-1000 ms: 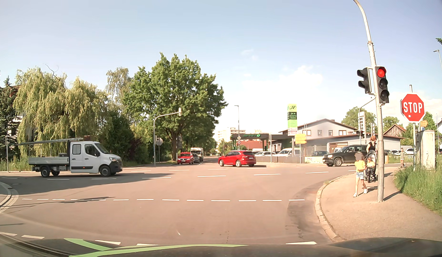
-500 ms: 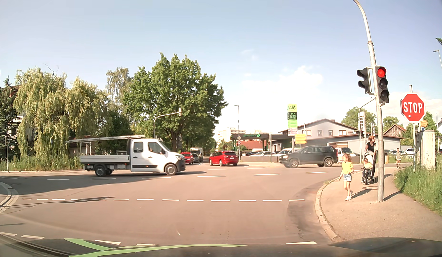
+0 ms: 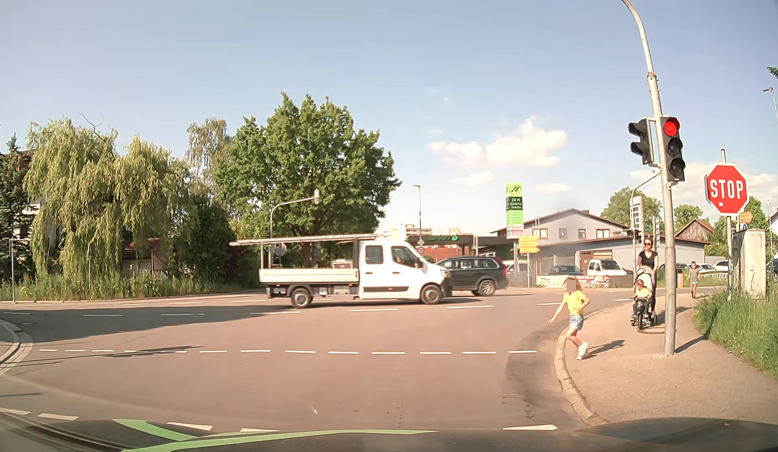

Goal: Follow the waypoints while adhering to traffic rules and regulations

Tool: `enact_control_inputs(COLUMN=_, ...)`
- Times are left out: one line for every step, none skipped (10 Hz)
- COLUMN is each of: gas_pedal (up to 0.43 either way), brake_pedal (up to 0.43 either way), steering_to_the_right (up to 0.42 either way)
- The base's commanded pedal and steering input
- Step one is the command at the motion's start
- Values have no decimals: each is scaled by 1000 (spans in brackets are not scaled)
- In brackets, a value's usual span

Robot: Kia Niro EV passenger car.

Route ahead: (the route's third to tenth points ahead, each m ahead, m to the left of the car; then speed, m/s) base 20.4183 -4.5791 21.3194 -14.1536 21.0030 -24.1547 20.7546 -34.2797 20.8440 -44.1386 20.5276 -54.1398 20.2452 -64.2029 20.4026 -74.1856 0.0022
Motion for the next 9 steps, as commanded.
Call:
enact_control_inputs(gas_pedal=0, brake_pedal=476, steering_to_the_right=47)
enact_control_inputs(gas_pedal=0, brake_pedal=445, steering_to_the_right=47)
enact_control_inputs(gas_pedal=0, brake_pedal=427, steering_to_the_right=47)
enact_control_inputs(gas_pedal=0, brake_pedal=421, steering_to_the_right=47)
enact_control_inputs(gas_pedal=0, brake_pedal=415, steering_to_the_right=47)
enact_control_inputs(gas_pedal=0, brake_pedal=415, steering_to_the_right=47)
enact_control_inputs(gas_pedal=0, brake_pedal=415, steering_to_the_right=47)
enact_control_inputs(gas_pedal=0, brake_pedal=415, steering_to_the_right=47)
enact_control_inputs(gas_pedal=0, brake_pedal=415, steering_to_the_right=47)
